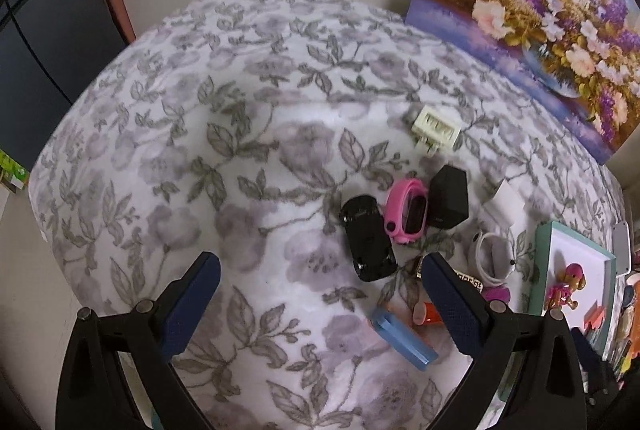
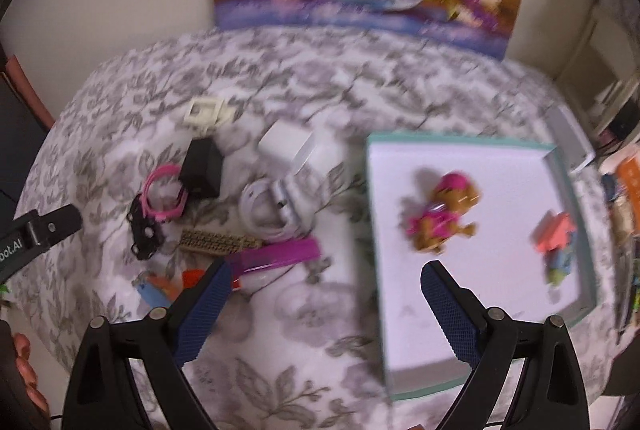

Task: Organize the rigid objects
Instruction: 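Return both tools to the pile and grasp the blue case with the left tool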

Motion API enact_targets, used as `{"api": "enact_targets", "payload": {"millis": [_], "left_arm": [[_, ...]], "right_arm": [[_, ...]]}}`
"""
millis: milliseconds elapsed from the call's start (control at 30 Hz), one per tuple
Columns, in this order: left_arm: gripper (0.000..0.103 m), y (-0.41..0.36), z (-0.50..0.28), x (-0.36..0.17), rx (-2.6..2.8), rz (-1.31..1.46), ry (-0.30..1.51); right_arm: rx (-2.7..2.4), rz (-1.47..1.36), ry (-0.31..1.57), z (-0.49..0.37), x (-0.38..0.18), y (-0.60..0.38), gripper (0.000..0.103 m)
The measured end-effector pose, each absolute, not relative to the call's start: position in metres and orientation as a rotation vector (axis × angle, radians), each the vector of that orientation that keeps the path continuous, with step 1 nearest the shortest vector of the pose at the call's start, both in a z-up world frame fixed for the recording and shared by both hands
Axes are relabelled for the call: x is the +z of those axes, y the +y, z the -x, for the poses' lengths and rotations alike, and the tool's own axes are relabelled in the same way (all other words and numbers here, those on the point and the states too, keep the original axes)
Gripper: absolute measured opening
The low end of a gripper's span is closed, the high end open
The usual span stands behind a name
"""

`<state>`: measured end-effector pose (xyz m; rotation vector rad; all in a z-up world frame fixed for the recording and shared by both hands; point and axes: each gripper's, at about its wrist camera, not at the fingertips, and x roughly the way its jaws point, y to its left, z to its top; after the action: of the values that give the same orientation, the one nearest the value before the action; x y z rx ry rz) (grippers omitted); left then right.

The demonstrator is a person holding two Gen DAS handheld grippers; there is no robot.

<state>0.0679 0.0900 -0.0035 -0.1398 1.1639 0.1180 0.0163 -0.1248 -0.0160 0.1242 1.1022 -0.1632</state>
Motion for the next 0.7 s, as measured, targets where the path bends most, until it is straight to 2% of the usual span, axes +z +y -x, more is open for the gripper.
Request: {"api": "enact_targets", "payload": {"millis": [433, 700], "left_arm": [[0.100, 0.081, -0.076, -0.044, 0.067, 0.127, 1.309], [0.100, 0.058, -0.065, -0.056, -0.048, -0.001, 1.348]], "right_arm": [[-0.121, -0.146, 1.265, -0.034, -0.069, -0.114, 0.097], [-0.152, -0.145, 1.254, -0.030, -0.055, -0.131, 0.097]]}}
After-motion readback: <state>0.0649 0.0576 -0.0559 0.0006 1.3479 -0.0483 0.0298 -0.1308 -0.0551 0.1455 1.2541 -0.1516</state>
